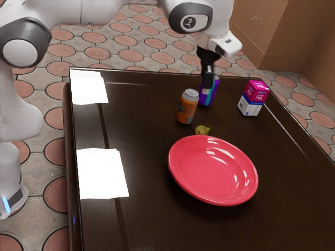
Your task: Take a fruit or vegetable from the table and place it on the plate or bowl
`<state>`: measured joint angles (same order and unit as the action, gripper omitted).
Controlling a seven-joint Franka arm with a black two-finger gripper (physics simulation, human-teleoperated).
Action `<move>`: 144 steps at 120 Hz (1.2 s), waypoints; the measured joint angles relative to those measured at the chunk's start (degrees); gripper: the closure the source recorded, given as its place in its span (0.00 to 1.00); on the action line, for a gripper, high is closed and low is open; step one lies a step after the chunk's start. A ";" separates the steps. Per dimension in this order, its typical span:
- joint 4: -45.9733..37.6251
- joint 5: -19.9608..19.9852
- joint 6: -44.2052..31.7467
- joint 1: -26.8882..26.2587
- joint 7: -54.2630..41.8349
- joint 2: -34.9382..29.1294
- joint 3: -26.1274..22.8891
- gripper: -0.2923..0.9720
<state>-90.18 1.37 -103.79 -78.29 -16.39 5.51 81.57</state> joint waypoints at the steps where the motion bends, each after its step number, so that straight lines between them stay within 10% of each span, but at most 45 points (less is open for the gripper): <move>1: -0.26 0.26 -0.36 0.39 -0.11 0.01 0.00 0.26; 14: -1.51 2.47 -3.94 1.25 -1.39 0.24 0.27 0.25; 25: -0.16 -1.08 -5.97 -40.55 -1.82 -9.98 33.28 0.26; 34: 1.79 -4.99 -6.94 -50.20 -1.82 -15.28 41.25 0.25; 38: 1.76 -6.32 -7.30 -45.30 -1.83 -16.11 36.27 0.25; 48: -0.68 -8.10 -7.69 -7.33 -1.78 -11.01 1.72 0.25; 76: 5.61 2.80 -6.34 67.90 -5.49 4.47 -67.05 0.25; 144: 7.74 4.52 0.64 77.46 -12.65 17.98 -74.89 0.25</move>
<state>-82.44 5.89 -103.16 -0.83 -29.04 23.49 6.68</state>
